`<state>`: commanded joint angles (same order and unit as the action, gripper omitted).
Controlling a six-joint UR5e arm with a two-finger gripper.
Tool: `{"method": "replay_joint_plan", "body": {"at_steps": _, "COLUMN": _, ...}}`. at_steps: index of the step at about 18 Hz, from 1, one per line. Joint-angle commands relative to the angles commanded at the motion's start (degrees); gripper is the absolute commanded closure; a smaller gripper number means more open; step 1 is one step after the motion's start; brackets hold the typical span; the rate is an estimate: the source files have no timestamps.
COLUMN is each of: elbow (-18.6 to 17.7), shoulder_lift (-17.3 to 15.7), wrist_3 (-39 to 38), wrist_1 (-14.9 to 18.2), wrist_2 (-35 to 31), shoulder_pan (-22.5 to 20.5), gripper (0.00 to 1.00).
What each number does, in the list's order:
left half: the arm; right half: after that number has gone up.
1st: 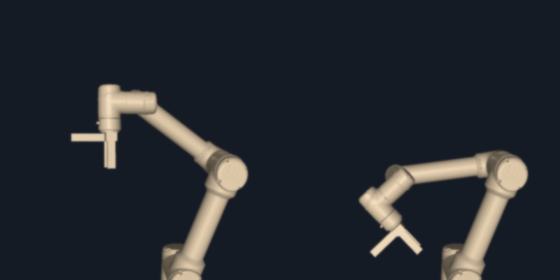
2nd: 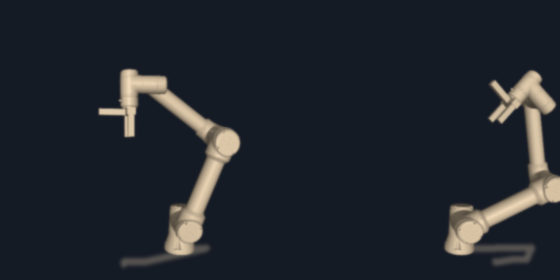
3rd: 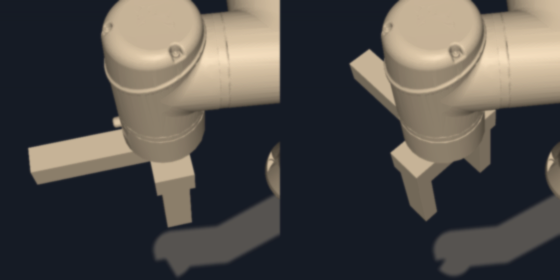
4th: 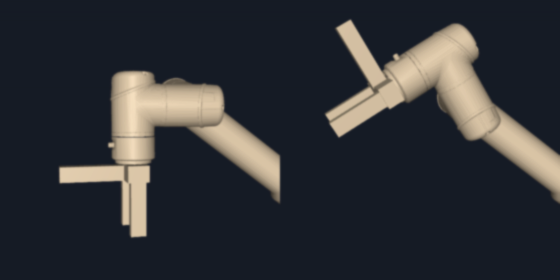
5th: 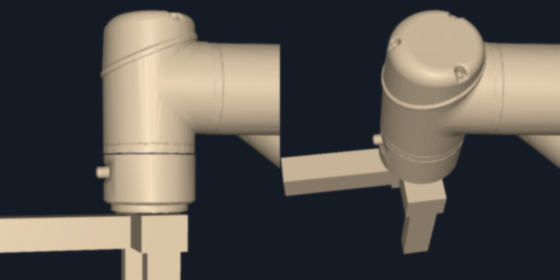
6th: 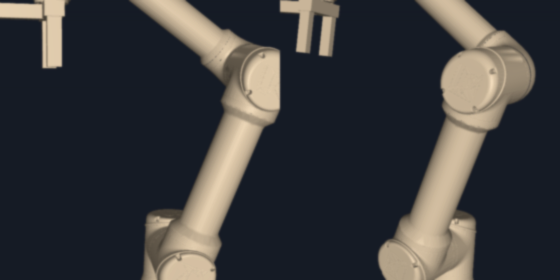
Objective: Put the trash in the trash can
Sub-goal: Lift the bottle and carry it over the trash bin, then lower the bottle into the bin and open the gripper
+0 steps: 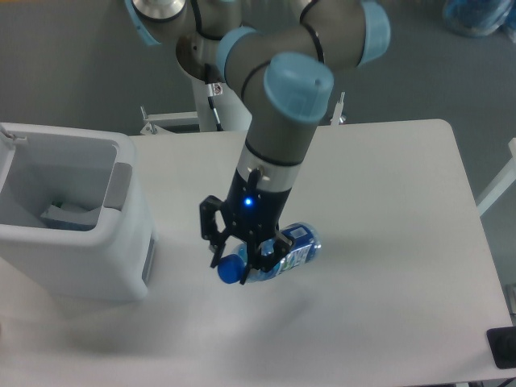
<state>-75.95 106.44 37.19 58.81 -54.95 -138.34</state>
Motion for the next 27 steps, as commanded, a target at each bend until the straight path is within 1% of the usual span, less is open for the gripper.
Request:
{"method": "replay_joint_plan", "body": {"at_steps": 2, "elbow": 0.18, "shoulder_lift": -0.96, "wrist_3": -1.24, "wrist_1": -1.50, "wrist_2": 4.39, "shoulder_pan": 0.09, "gripper": 0.79}}
{"method": "replay_joint_plan", "body": {"at_steps": 5, "elbow": -0.08, "shoulder_lift": -4.39, "wrist_3": -3.96, "wrist_1": -1.59, "wrist_2": 10.02, "shoulder_pan": 0.26, "gripper": 0.79}}
{"method": "replay_joint_plan", "body": {"at_steps": 8, "elbow": -0.25, "shoulder_lift": -6.32, "wrist_3": -4.84, "wrist_1": -1.59, "wrist_2": 15.38, "shoulder_pan": 0.61, "gripper": 0.79}}
{"method": "replay_joint_plan", "body": {"at_steps": 10, "elbow": -1.22, "shoulder_lift": -7.82, "wrist_3": -6.43, "wrist_1": -1.59, "wrist_2": 18.37, "shoulder_pan": 1.58, "gripper": 0.79}}
{"method": "replay_joint_plan", "body": {"at_steps": 15, "elbow": -3.24, "shoulder_lift": -10.80, "wrist_3": -7.13, "wrist_1": -1.59, "wrist_2": 21.54, "shoulder_pan": 6.06, "gripper": 0.79}}
{"method": "replay_joint_plan", "body": {"at_steps": 17, "elbow": -4.73, "shoulder_lift": -12.56, "wrist_3": -7.13, "wrist_1": -1.68, "wrist_2": 21.81, "shoulder_pan": 6.50, "gripper": 0.79}}
{"method": "replay_joint_plan", "body": {"at_steps": 18, "elbow": -5.17, "shoulder_lift": -12.92, "wrist_3": -7.13, "wrist_1": -1.77, "wrist_2": 21.90, "shoulder_pan": 6.59, "gripper": 0.79}}
{"method": "replay_joint_plan", "body": {"at_steps": 20, "elbow": -5.70, "shoulder_lift": -13.19, "wrist_3": -7.40, "wrist_1": -1.77, "wrist_2": 21.99, "shoulder_pan": 9.04, "gripper": 0.79}}
{"method": "replay_joint_plan", "body": {"at_steps": 24, "elbow": -6.58, "shoulder_lift": -12.92, "wrist_3": -7.48, "wrist_1": -1.94, "wrist_2": 22.17, "shoulder_pan": 10.54, "gripper": 0.79}}
{"method": "replay_joint_plan", "body": {"at_steps": 27, "elbow": -8.16, "shoulder_lift": -13.01, "wrist_3": -7.57, "wrist_1": -2.03, "wrist_2": 22.17, "shoulder_pan": 11.69, "gripper": 0.78}}
